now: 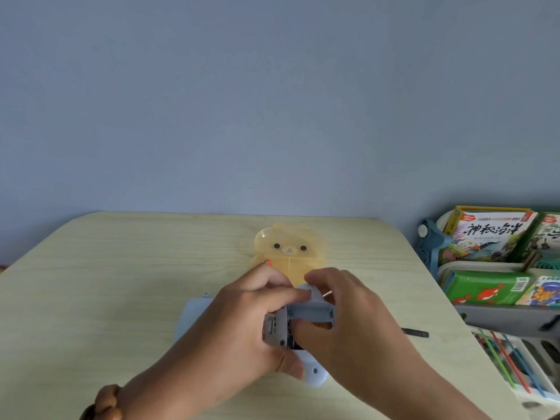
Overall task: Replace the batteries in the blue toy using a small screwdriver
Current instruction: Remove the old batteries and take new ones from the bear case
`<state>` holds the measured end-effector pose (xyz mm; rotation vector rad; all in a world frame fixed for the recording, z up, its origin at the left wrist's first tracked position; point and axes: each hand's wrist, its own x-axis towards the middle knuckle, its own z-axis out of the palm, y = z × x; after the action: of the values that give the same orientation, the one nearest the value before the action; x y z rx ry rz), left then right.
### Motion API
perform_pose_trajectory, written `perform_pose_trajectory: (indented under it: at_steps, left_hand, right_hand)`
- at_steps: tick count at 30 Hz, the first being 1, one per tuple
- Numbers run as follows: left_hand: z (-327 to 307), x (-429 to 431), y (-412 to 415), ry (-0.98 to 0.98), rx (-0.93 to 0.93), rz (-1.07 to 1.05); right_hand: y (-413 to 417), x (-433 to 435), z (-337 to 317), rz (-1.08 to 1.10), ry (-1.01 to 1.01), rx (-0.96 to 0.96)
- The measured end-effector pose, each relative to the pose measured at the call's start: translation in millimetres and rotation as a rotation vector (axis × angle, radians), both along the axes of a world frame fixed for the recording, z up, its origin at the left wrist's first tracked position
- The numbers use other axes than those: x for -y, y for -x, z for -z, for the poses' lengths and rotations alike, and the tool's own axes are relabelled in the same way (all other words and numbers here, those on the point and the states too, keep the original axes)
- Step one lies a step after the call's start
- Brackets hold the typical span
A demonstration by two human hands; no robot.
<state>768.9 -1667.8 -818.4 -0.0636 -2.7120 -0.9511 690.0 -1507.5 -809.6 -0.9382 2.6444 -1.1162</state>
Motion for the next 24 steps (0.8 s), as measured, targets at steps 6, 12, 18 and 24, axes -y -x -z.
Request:
perform_pose_trajectory:
  at_steps: [6,12,18,24]
  left_hand:
    - [-2,-1,-1,0.014,-0.005,-0.002]
    - [-6,-3,-2,-0.009,-0.005,0.009]
    - [-3,-2,-1,-0.015,-0.009,-0.002]
    - [-5,1,-1,-0.06,0.02,-0.01]
  right_hand:
    - [0,14,4,0.0,-0.014,0.02]
    - [1,11,0,-0.02,-0.019,0.029]
    - [-2,4,-1,-0.027,0.068,0.055]
    - [3,-9,4,-0.085,0.052,-0.048]
